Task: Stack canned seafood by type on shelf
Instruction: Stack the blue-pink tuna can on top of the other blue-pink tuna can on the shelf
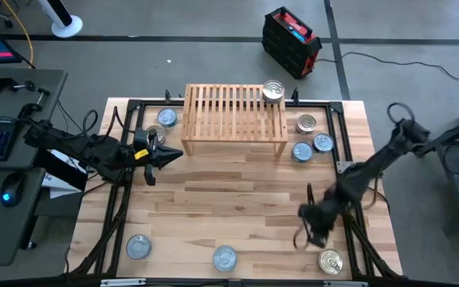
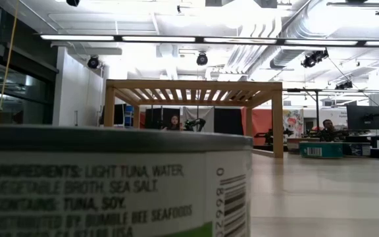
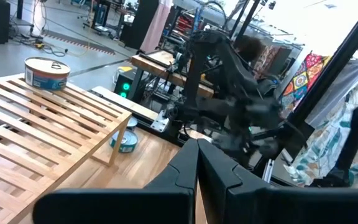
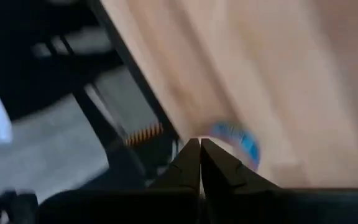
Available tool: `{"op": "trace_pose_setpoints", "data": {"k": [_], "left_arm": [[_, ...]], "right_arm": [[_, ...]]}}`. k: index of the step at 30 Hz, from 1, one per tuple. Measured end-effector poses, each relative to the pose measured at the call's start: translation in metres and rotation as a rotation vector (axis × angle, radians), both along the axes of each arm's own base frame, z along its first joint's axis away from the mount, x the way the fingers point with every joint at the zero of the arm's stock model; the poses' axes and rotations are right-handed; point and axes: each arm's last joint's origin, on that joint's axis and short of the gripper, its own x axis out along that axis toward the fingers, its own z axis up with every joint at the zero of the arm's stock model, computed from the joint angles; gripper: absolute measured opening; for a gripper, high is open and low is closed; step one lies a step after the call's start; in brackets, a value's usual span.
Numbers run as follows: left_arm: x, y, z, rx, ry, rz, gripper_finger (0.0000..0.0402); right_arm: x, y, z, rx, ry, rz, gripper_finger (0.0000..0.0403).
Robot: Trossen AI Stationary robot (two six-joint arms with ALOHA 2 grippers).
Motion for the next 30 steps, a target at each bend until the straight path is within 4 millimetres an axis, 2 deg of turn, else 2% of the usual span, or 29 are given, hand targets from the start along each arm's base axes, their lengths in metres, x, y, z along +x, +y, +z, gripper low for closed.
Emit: {"op": "trace_pose_setpoints", "data": {"k": [3,6,11,15,18,23,26,30], "left_arm": [[0.009,-0.004,-0.005,0.004,0.028,-0.003,0.0001],[0.033,-0.017,-0.023,0.064,0.141,-0.09,0.0],[0.076,-0.038,-0.064,0.164,0.35,-0.199,0.0],[0.098,-0.047,-0.089,0.215,0.464,-0.213,0.0],[0.105,-0.05,-0.102,0.218,0.513,-0.212,0.0],[0.11,-0.052,-0.111,0.191,0.54,-0.238,0.0],[0.11,-0.052,-0.111,0.191,0.544,-0.238,0.0],[0.109,-0.052,-0.112,0.19,0.551,-0.236,0.0]], "right_arm": [[-0.004,0.022,-0.016,0.028,0.101,0.049,0.0001],[-0.008,0.036,-0.026,0.045,0.186,0.071,0.0],[-0.013,0.046,-0.03,0.053,0.242,0.065,0.0],[-0.016,0.049,-0.038,0.025,0.268,0.095,0.0],[-0.016,0.05,-0.048,-0.013,0.282,0.13,0.0],[-0.009,0.05,-0.065,-0.044,0.304,0.163,0.0],[0.002,0.047,-0.07,-0.03,0.278,0.166,0.0],[0.027,0.031,-0.071,-0.088,0.111,0.083,0.0]]}}
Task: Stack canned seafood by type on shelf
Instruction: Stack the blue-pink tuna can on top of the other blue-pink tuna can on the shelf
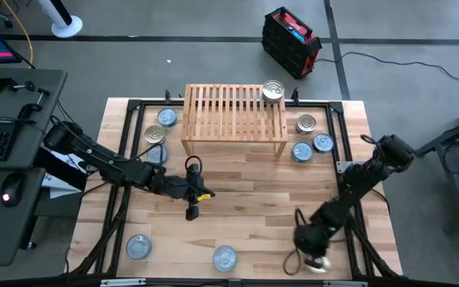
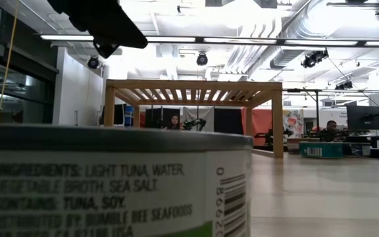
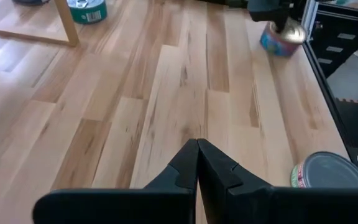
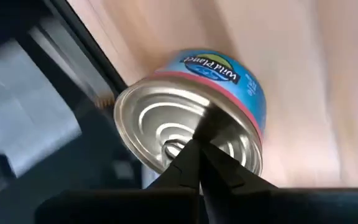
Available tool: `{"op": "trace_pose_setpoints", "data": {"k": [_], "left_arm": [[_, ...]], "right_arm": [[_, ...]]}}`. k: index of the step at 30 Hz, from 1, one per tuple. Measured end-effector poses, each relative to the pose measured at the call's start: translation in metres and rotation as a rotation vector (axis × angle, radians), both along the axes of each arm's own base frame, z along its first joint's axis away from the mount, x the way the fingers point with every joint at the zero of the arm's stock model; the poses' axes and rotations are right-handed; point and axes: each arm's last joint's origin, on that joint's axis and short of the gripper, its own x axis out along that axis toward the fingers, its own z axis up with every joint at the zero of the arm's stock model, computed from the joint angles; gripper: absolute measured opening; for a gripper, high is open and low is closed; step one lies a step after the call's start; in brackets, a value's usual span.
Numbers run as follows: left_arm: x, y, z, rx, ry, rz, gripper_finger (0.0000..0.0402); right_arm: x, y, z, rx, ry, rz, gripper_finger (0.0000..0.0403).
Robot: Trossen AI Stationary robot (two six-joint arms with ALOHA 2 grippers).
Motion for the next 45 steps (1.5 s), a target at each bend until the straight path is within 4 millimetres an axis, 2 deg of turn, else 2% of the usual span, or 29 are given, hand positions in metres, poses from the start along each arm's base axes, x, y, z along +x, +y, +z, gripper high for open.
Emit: {"op": "trace_pose_setpoints", "data": {"k": [4,8,12,16,19,21,25,28,33,38,45], "left_arm": [[-0.001,0.002,-0.003,0.003,0.032,0.016,0.0],[0.002,0.003,-0.009,0.013,0.054,0.024,0.0],[0.01,0.001,-0.023,0.028,0.089,0.027,0.0],[0.024,-0.001,-0.039,0.062,0.074,0.01,0.0],[0.036,0.003,-0.049,0.101,0.045,0.002,0.0],[0.042,0.009,-0.053,0.127,0.033,0.003,0.0],[0.055,0.023,-0.061,0.167,-0.007,0.012,0.0],[0.067,0.034,-0.075,0.18,-0.029,-0.048,0.0],[0.085,0.045,-0.095,0.247,-0.01,-0.096,0.0],[0.096,0.048,-0.103,0.269,0.004,-0.097,0.0],[0.097,0.045,-0.117,0.225,0.05,-0.067,0.0]], "right_arm": [[0.03,-0.025,0.001,-0.065,-0.19,-0.083,0.0],[0.062,-0.058,0.001,-0.174,-0.398,-0.179,0.0],[0.09,-0.093,0.003,-0.262,-0.569,-0.249,0.0],[0.114,-0.117,0.021,-0.352,-0.692,-0.182,0.0],[0.13,-0.123,0.053,-0.366,-0.778,-0.122,0.0],[0.132,-0.124,0.067,-0.399,-0.743,-0.053,0.0],[0.122,-0.125,0.07,-0.494,-0.597,0.015,0.0],[0.11,-0.127,0.056,-0.494,-0.482,0.002,0.0],[0.096,-0.132,0.029,-0.542,-0.398,-0.092,0.0],[0.093,-0.137,0.018,-0.593,-0.415,-0.145,0.0],[0.095,-0.142,0.007,-0.568,-0.486,-0.228,0.0]]}}
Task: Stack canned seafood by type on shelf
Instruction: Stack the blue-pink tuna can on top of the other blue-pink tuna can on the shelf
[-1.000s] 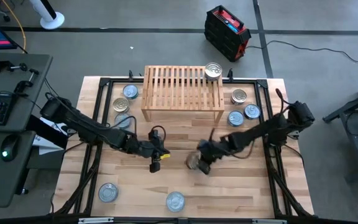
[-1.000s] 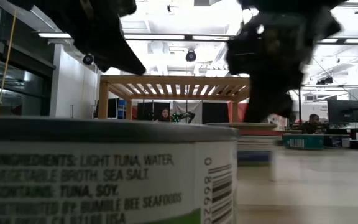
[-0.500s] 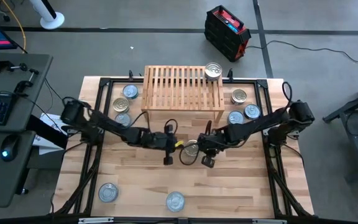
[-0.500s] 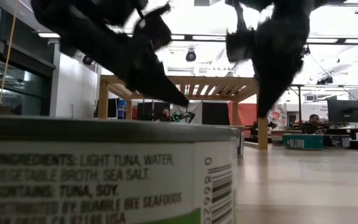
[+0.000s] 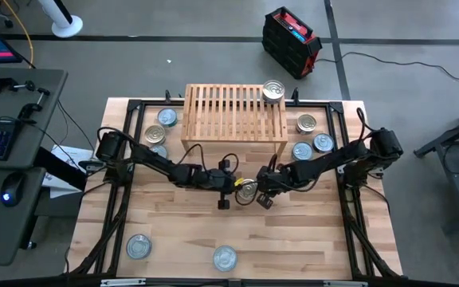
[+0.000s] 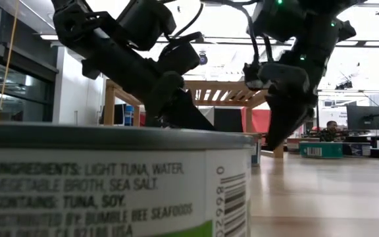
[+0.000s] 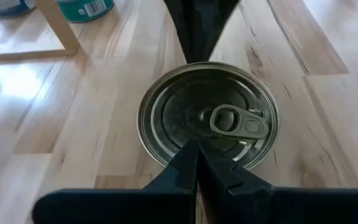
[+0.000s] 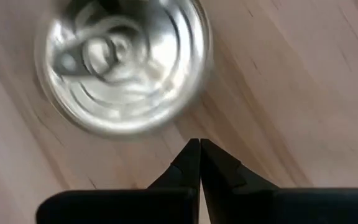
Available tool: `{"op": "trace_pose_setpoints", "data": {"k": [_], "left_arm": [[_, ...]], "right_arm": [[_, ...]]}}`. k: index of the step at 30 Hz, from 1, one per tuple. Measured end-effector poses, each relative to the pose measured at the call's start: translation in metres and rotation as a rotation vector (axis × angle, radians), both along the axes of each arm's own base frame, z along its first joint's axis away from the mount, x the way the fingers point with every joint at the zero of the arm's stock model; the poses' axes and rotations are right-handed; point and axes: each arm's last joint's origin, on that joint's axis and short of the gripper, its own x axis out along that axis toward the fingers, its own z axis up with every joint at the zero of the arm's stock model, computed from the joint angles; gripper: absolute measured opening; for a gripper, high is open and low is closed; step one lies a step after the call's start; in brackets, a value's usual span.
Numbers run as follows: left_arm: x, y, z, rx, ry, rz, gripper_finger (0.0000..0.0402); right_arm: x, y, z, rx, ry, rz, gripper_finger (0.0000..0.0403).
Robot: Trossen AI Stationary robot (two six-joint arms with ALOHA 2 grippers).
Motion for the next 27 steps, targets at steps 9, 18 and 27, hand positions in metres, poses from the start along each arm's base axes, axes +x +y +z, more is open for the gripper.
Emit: {"op": "trace_pose_setpoints", "data": {"k": [9,18,27], "left_arm": [[-0.004,-0.008,-0.003,-0.079,0.015,0.073,0.0],[-0.007,-0.02,-0.009,-0.143,0.039,0.1,0.0],[-0.035,-0.009,0.019,-0.041,0.247,0.102,0.0]], "right_arm": [[0.022,0.019,0.031,0.019,-0.157,0.107,0.0],[0.039,0.025,0.063,-0.046,-0.267,0.131,0.0],[0.051,0.026,0.099,-0.038,-0.309,0.33,0.0003]]}}
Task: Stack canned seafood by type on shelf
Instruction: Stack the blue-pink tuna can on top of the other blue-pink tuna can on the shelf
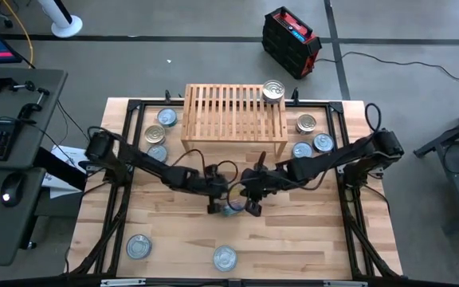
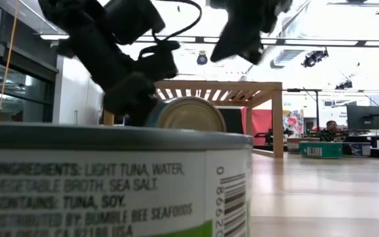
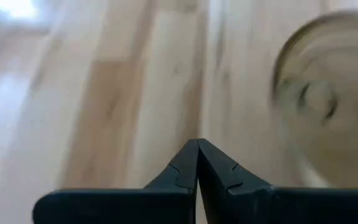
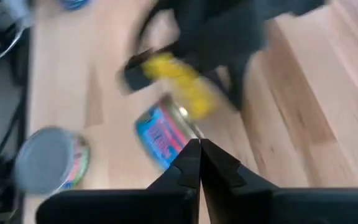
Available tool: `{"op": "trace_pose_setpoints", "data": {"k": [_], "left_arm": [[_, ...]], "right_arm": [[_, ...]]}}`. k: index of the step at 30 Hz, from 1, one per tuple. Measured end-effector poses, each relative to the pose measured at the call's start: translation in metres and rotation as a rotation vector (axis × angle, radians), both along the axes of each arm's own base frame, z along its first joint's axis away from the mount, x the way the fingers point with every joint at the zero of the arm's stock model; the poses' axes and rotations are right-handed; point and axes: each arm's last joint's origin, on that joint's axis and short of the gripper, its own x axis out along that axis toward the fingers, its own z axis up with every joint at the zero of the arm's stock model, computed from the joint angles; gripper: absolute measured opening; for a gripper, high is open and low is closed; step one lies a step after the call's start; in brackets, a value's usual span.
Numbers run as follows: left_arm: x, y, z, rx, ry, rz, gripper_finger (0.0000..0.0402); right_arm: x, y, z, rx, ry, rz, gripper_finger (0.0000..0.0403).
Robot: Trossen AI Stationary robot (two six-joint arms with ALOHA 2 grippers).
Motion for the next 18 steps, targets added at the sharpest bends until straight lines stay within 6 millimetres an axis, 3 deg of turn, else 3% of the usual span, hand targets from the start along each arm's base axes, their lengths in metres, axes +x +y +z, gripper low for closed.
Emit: {"op": "trace_pose_setpoints", "data": {"k": [4,8,14,18], "left_arm": [[-0.02,0.006,0.031,0.002,-0.003,0.01,0.0],[-0.047,0.009,0.057,-0.042,-0.073,0.057,0.0],[-0.081,0.005,0.104,-0.168,-0.282,0.182,0.0],[-0.101,-0.004,0.135,-0.28,-0.436,0.204,0.0]], "right_arm": [[0.008,0.001,0.024,-0.07,-0.087,0.099,0.0037],[0.018,0.002,0.028,-0.086,-0.097,0.185,0.0117],[0.048,0.016,-0.009,-0.189,-0.001,0.345,0.0259],[0.064,0.018,-0.03,-0.223,0.093,0.408,0.0317]]}}
